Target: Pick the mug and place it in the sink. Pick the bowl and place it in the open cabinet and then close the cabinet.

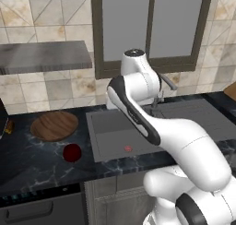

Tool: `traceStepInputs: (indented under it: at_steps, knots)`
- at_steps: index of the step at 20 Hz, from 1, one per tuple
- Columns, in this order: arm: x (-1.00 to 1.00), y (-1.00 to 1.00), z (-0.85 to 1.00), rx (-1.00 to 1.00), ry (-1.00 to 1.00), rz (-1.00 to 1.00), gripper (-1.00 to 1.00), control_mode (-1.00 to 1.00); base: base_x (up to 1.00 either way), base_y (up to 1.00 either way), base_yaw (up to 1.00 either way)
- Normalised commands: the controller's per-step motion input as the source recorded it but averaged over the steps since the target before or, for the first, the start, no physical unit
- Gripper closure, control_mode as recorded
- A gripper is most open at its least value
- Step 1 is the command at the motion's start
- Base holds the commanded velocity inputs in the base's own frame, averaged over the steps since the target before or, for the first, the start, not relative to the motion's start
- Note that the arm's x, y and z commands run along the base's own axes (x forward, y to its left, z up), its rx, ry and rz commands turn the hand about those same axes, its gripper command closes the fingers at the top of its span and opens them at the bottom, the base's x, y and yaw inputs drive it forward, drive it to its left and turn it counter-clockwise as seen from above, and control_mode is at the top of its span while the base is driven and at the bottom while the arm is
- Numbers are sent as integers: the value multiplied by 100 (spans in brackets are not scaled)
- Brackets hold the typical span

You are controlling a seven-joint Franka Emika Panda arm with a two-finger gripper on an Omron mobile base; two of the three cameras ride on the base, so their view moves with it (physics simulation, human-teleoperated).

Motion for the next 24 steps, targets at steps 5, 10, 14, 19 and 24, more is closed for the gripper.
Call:
traceStepInputs:
  at_steps: [5, 10, 14, 19, 24]
  knots:
    - [-10, 73, -31, 1, 9, -3, -100, -100, 0, 0, 0]
    - [-8, 86, -8, 0, 16, -3, -100, -100, 0, 0, 0]
    - [0, 64, -32, 0, 32, -4, -100, -100, 0, 0, 0]
    - [0, 57, -59, 1, 14, -7, -100, -100, 0, 0, 0]
    - [0, 47, -74, 0, -2, 0, -100, -100, 0, 0, 0]
